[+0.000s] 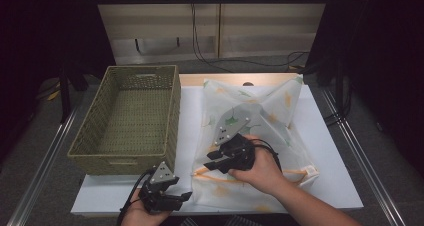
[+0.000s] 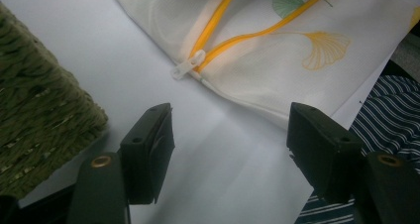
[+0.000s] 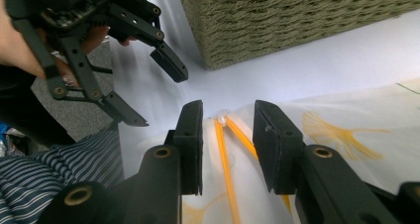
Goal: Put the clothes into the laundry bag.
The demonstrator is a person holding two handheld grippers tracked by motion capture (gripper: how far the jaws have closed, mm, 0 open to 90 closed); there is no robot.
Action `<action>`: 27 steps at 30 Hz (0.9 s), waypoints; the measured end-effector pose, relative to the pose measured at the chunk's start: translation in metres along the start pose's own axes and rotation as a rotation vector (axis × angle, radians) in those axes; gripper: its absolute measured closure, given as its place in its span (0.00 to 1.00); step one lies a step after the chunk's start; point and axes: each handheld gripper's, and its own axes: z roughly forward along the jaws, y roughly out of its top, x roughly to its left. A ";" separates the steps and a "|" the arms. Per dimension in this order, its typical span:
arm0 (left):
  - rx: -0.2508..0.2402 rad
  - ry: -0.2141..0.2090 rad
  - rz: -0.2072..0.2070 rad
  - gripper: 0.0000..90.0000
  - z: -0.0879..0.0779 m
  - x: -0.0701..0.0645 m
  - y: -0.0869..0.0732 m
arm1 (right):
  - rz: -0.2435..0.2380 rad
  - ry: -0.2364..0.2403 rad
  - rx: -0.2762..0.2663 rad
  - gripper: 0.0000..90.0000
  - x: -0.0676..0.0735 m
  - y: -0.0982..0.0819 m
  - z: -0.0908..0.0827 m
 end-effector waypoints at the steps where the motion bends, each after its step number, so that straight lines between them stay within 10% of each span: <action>1: -0.005 0.000 0.006 0.38 0.000 0.001 -0.001 | 0.000 0.006 0.006 0.73 -0.001 0.001 0.004; 27: -0.017 -0.007 -0.003 0.38 0.002 0.000 -0.003 | 0.046 0.022 0.059 0.73 -0.014 -0.003 0.052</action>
